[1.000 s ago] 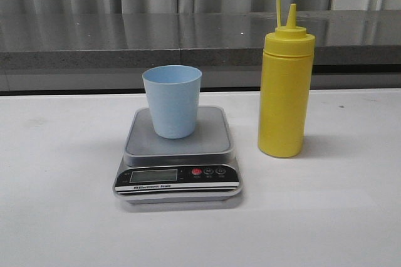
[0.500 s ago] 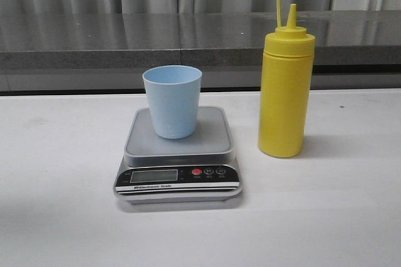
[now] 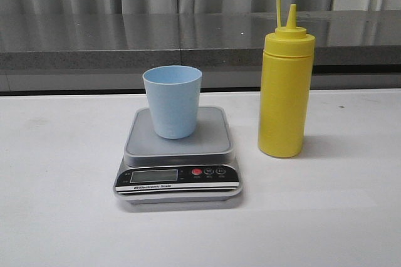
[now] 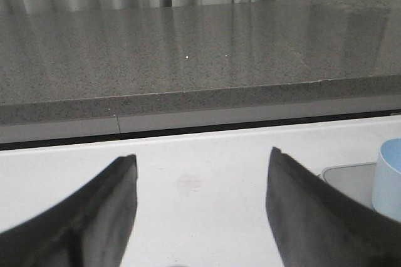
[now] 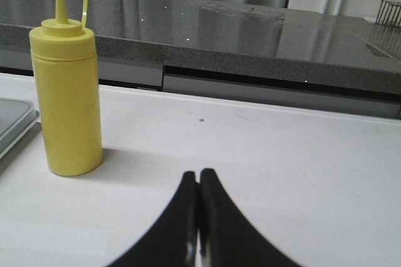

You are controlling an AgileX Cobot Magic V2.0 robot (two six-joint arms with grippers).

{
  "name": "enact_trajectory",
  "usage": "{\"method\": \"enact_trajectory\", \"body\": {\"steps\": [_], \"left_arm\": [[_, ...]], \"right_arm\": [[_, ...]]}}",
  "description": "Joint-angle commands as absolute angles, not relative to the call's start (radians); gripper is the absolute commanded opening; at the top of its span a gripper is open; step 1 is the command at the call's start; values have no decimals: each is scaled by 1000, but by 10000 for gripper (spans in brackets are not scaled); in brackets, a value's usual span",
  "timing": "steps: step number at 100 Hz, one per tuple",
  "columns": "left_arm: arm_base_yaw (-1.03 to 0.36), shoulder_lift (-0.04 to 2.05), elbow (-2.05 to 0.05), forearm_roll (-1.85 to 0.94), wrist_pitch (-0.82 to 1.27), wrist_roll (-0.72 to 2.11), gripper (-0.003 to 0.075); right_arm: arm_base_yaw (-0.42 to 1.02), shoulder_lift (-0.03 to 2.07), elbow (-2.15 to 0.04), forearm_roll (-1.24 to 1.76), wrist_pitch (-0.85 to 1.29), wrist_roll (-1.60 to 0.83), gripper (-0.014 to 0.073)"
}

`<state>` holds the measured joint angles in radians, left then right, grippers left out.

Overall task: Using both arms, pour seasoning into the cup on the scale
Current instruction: 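Open the left gripper and raise it away from the cup, then move the right gripper toward the yellow squeeze bottle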

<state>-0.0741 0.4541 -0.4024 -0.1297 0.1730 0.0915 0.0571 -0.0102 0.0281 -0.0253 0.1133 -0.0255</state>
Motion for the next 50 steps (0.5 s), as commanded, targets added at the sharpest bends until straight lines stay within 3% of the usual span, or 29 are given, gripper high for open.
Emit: {"method": "enact_trajectory", "body": {"steps": [1, 32, 39, 50], "left_arm": [[-70, 387, -384, -134, 75, 83, 433], [-70, 299, -338, -134, 88, 83, 419], [-70, 299, -338, -134, 88, 83, 370], [-70, 299, -338, -134, 88, 83, 227]], "right_arm": [[50, -26, 29, -25, 36, -32, -120], [50, -26, 29, -25, 36, -32, -120], [50, -26, 29, -25, 36, -32, -120], [50, -26, 29, -25, 36, -32, -120]]}}
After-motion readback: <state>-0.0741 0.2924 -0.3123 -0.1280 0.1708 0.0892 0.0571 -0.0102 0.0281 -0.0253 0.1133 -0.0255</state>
